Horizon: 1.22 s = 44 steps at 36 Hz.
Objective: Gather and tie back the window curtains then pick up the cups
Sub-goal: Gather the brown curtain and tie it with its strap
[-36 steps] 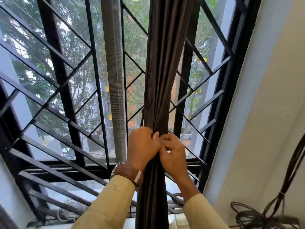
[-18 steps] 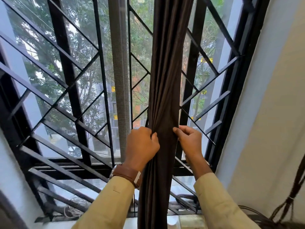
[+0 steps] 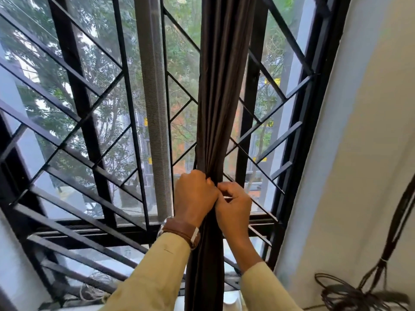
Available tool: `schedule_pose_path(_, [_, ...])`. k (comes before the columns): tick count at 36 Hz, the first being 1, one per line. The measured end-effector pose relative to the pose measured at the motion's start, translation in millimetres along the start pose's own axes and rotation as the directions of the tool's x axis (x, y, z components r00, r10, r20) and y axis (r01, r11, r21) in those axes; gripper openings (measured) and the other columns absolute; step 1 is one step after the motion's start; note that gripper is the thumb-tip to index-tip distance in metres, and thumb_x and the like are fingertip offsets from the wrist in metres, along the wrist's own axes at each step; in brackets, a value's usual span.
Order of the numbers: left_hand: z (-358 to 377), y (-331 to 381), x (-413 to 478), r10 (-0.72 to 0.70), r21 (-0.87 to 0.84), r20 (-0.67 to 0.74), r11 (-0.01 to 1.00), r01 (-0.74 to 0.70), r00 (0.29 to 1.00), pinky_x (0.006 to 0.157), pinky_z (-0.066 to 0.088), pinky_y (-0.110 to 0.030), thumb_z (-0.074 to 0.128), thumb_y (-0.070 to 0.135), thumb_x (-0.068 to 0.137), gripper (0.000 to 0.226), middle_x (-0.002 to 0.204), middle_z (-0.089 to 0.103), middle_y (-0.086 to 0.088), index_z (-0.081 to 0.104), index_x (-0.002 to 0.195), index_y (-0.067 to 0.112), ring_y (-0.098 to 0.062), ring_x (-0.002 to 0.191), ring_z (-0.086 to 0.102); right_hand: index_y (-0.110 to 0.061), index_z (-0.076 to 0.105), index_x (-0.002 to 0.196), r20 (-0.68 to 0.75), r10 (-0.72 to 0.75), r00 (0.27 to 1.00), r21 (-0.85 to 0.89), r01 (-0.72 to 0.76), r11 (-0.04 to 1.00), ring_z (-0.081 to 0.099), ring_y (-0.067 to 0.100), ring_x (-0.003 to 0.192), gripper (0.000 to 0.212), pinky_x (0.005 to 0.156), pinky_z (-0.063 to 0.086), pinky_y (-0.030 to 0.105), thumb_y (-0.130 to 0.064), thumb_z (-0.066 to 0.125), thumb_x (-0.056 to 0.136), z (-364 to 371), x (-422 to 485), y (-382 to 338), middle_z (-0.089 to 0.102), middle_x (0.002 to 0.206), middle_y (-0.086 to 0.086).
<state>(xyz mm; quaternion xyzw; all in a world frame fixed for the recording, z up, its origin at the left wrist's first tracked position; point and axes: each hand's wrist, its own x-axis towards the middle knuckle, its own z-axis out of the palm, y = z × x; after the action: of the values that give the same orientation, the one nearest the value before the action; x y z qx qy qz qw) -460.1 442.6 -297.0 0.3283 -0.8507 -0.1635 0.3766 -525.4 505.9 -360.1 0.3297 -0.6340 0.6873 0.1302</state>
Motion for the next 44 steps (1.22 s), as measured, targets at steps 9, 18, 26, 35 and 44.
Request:
schedule_pose_path(9, [-1, -5, -3, 0.008, -0.080, 0.028, 0.997, -0.006, 1.000, 0.045, 0.028, -0.025, 0.058, 0.023, 0.086, 0.033, 0.053, 0.046, -0.004, 0.050, 0.056, 0.012, -0.021, 0.050, 0.044, -0.008, 0.077, 0.083, 0.090, -0.020, 0.996, -0.002, 0.020, 1.000, 0.063, 0.002, 0.083, 0.013, 0.071, 0.043, 0.008, 0.001, 0.068, 0.087, -2, -3, -5, 0.069, 0.087, 0.004])
schedule_pose_path(18, [-6, -4, -7, 0.029, -0.136, 0.058, 0.990, -0.020, 0.998, 0.040, 0.019, -0.017, 0.053, 0.036, 0.093, 0.048, 0.047, 0.045, 0.000, 0.046, 0.049, 0.016, -0.013, 0.043, 0.044, -0.006, 0.075, 0.081, 0.115, -0.023, 0.993, -0.014, 0.025, 1.000, 0.062, 0.005, 0.082, 0.015, 0.065, 0.045, 0.012, 0.004, 0.065, 0.086, 1, -9, -6, 0.064, 0.095, 0.001])
schedule_pose_path(26, [-11, -12, -5, 0.012, -0.076, 0.050, 0.997, -0.008, 0.999, 0.039, 0.021, -0.021, 0.062, 0.033, 0.086, 0.048, 0.045, 0.043, -0.002, 0.043, 0.048, 0.013, -0.011, 0.042, 0.040, -0.003, 0.076, 0.083, 0.200, -0.077, 0.977, 0.013, 0.076, 0.997, 0.063, 0.007, 0.082, 0.018, 0.069, 0.050, 0.018, -0.009, 0.058, 0.085, -1, -11, -6, 0.063, 0.094, -0.002])
schedule_pose_path(35, [-14, -19, -12, 0.102, -0.012, 0.033, 0.995, -0.102, 0.994, 0.050, 0.041, -0.032, 0.061, 0.030, 0.084, 0.036, 0.050, 0.048, -0.003, 0.054, 0.055, 0.010, -0.023, 0.051, 0.048, -0.013, 0.068, 0.121, 0.145, 0.363, 0.920, 0.110, -0.380, 0.918, 0.066, 0.017, 0.100, 0.031, 0.092, 0.055, 0.043, -0.006, 0.066, 0.091, -9, 39, 11, 0.071, 0.109, 0.003])
schedule_pose_path(44, [-17, -26, -16, 0.105, -0.012, 0.030, 0.994, -0.105, 0.994, 0.050, 0.027, -0.027, 0.060, 0.031, 0.085, 0.043, 0.047, 0.041, 0.003, 0.042, 0.049, 0.015, -0.009, 0.043, 0.036, -0.012, 0.057, 0.133, 0.351, 0.379, 0.857, 0.153, -0.451, 0.879, 0.068, 0.004, 0.093, 0.041, 0.083, 0.055, 0.020, 0.000, 0.061, 0.094, -6, 64, 7, 0.069, 0.099, -0.004])
